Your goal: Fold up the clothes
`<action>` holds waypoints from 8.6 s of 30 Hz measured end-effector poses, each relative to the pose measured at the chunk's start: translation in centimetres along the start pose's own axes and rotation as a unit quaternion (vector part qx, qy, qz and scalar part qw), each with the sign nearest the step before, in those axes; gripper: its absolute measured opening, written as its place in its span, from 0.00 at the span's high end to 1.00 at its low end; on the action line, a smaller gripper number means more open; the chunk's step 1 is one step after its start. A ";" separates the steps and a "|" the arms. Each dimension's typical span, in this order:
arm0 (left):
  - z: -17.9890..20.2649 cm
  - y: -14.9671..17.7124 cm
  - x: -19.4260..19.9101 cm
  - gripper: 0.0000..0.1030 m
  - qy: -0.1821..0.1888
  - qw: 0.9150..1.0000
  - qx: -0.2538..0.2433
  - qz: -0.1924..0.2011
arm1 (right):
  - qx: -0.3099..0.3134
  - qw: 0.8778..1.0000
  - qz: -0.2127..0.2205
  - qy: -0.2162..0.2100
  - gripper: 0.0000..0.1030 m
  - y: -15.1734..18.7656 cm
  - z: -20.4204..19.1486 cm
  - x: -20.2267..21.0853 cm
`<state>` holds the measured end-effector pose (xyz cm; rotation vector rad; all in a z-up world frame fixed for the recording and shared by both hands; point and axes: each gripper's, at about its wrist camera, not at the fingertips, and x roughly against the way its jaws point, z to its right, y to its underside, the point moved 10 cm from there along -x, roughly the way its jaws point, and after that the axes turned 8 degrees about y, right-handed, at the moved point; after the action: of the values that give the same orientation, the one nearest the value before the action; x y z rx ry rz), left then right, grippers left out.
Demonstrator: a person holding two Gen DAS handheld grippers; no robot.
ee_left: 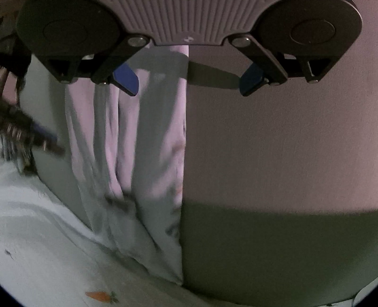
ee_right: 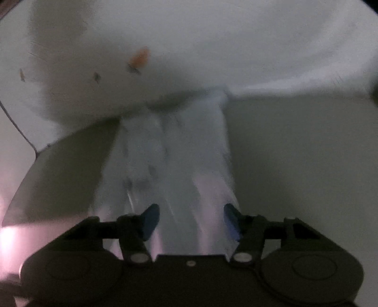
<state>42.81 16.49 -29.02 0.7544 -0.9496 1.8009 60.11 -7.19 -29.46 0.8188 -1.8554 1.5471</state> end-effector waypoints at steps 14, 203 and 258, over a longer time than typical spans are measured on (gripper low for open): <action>0.3 14.7 3.4 0.10 0.185 0.962 0.198 -0.037 | -0.157 0.967 -0.148 -0.139 0.49 18.8 6.2 10.0; 1.6 -1.8 -2.0 0.89 0.241 0.871 0.424 0.062 | 0.568 0.815 0.110 -0.023 0.91 10.8 -4.3 9.8; 8.8 -15.5 -8.1 0.87 -0.048 0.995 -0.074 0.042 | 0.024 0.999 -0.017 -0.018 0.89 -2.5 4.7 -1.7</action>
<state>60.95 9.52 -26.74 0.7218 -1.1800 1.7560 62.88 -12.06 -29.96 0.9019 -1.8260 1.5716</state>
